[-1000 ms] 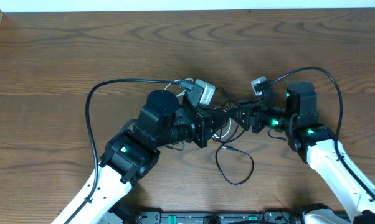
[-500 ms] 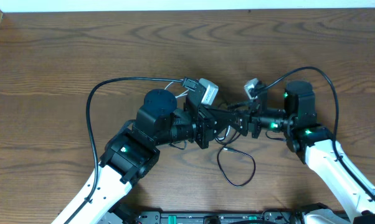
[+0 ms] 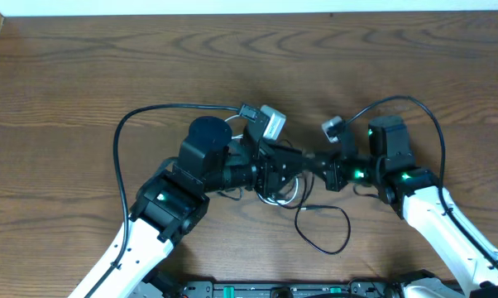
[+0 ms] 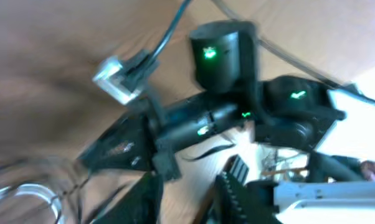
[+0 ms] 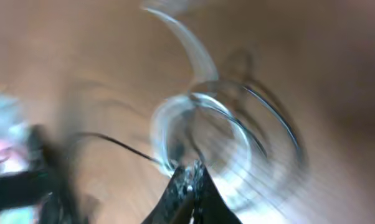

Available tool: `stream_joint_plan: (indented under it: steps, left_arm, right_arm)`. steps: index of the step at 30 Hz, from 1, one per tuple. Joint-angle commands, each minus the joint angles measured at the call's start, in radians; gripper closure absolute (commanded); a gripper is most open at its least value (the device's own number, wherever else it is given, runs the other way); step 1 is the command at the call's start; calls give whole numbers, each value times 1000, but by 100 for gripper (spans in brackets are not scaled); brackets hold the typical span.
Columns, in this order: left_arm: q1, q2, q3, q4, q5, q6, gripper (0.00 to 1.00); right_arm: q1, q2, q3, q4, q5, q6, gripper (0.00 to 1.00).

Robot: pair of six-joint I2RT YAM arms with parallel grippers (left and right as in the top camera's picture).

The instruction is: Untangle cables

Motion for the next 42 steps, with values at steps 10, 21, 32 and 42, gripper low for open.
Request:
stream_joint_plan:
  steps: [10, 21, 32, 42]
  left_arm:
    - [9, 53, -3, -274, -425, 50, 55]
    - [8, 224, -3, -291, -421, 49, 55]
    - [8, 340, -3, -257, -421, 45, 53]
    - [8, 338, -3, -122, -188, 65, 42]
  right_arm:
    - [2, -5, -1, -217, 535, 288, 99]
    - [1, -109, 90, -140, 248, 162, 99]
    - [1, -349, 344, -269, 173, 133, 99]
    - [2, -439, 367, -292, 196, 134, 99]
